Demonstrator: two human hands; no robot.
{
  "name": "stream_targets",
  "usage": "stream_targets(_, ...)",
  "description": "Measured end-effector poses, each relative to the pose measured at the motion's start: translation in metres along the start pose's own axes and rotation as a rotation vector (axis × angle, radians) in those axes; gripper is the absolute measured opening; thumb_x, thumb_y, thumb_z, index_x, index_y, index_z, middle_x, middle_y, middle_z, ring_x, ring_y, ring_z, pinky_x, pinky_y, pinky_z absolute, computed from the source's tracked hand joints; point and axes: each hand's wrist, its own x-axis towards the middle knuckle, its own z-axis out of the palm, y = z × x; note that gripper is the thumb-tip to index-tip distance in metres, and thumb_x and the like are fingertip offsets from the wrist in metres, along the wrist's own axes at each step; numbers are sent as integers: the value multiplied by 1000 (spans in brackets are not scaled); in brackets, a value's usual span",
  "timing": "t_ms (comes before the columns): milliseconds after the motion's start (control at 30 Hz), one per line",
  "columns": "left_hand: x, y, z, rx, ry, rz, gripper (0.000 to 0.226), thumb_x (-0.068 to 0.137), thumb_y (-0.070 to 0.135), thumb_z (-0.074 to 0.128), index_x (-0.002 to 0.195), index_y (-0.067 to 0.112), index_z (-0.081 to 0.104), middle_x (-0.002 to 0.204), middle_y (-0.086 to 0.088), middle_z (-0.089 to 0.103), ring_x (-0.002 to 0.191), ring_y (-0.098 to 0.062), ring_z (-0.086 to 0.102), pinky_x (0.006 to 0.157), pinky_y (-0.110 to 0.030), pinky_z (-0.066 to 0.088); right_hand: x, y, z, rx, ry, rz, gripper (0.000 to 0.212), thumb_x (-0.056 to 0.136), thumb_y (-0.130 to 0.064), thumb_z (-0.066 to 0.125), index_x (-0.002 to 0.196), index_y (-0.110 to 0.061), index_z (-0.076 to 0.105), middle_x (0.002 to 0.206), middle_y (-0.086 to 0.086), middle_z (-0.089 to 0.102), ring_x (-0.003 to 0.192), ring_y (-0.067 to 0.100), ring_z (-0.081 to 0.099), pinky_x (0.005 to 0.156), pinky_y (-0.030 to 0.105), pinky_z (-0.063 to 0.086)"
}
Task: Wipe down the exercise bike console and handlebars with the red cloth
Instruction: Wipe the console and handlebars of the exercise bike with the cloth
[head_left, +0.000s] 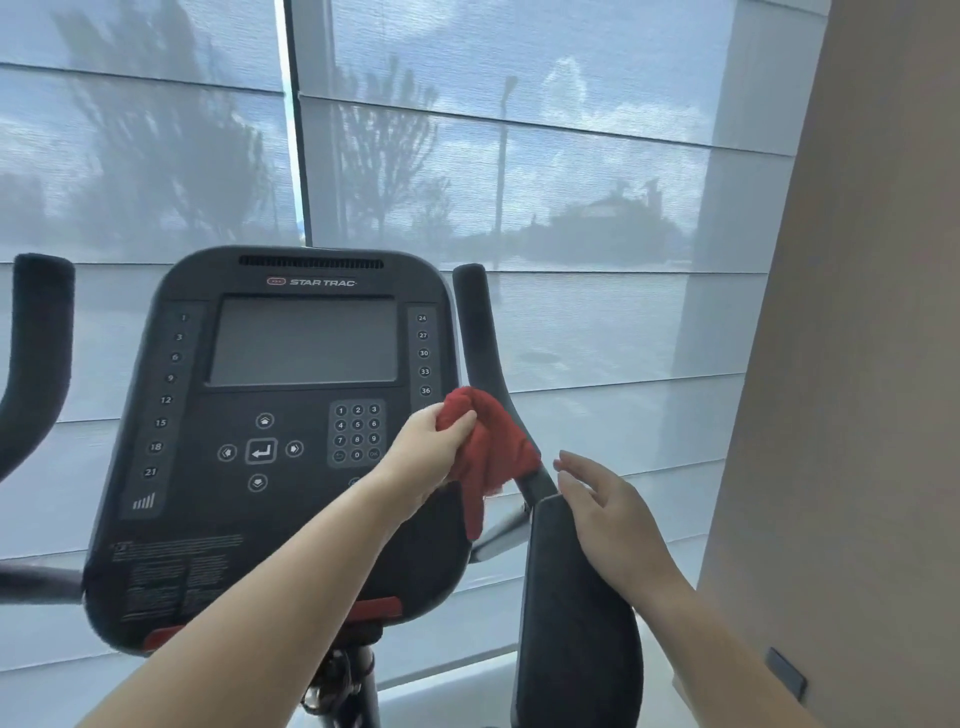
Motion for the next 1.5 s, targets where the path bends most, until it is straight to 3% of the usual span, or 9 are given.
stream_targets(100,6,17,-3,190,168,214,22,94,19,53,116,22,55,105,-1,67,105,-23,63,97,-39,47,6,-2,-7,11,-13,-6,34,95,-28,47,128,-27,52,123,-18,56,95,-15,50,83,3,40)
stream_targets(267,6,23,13,547,105,488,53,92,17,55,141,20,34,133,2,49,122,-13,46,102,-20,30,21,-13,-23,-6,-48,-22,37,95,-29,47,132,-25,49,128,-12,55,104,3,53,101,38,45)
stream_targets(433,5,10,19,743,-185,457,53,90,23,60,134,18,32,138,0,38,122,-16,43,89,-11,30,36,-23,-33,-55,-65,-74,37,94,-30,49,131,-24,50,127,-10,56,107,8,55,99,40,46)
stream_targets(600,-3,7,5,542,-271,371,51,84,25,55,133,30,44,141,22,25,128,4,29,85,6,28,50,-32,-27,-45,-132,-99,38,91,-35,53,128,-27,51,124,-14,56,106,7,57,96,41,48)
stream_targets(733,-8,1,-1,468,-231,350,53,90,7,52,121,50,44,121,10,32,118,-9,40,86,-9,43,57,-35,-17,-5,-167,-128,36,87,-38,60,121,-30,56,120,-13,60,103,8,61,93,41,51)
stream_targets(967,-5,3,18,157,34,396,64,78,5,73,126,35,46,102,-2,63,95,-14,67,83,-39,56,65,-33,-13,-64,-80,-214,36,84,-38,63,119,-32,58,115,-19,60,104,5,58,90,24,47)
stream_targets(1167,1,7,-4,223,-118,323,70,81,8,70,136,34,35,114,12,67,113,-1,58,92,-19,48,71,-34,-16,-165,-110,-317,19,85,-28,65,104,-31,70,107,-23,63,102,-3,56,94,18,44)
stream_targets(1333,4,-5,-53,492,166,268,46,87,11,57,124,37,52,116,19,61,112,-3,57,90,-19,42,73,-39,-14,-199,-96,-282,21,89,-25,60,106,-28,70,108,-11,69,96,7,61,87,30,51)
stream_targets(1500,4,-19,-40,696,63,313,43,92,28,56,134,32,47,126,18,51,114,-1,49,100,-27,40,71,-45,1,-279,-167,-271,28,78,-54,62,98,-35,69,92,-19,66,86,0,58,74,14,43)
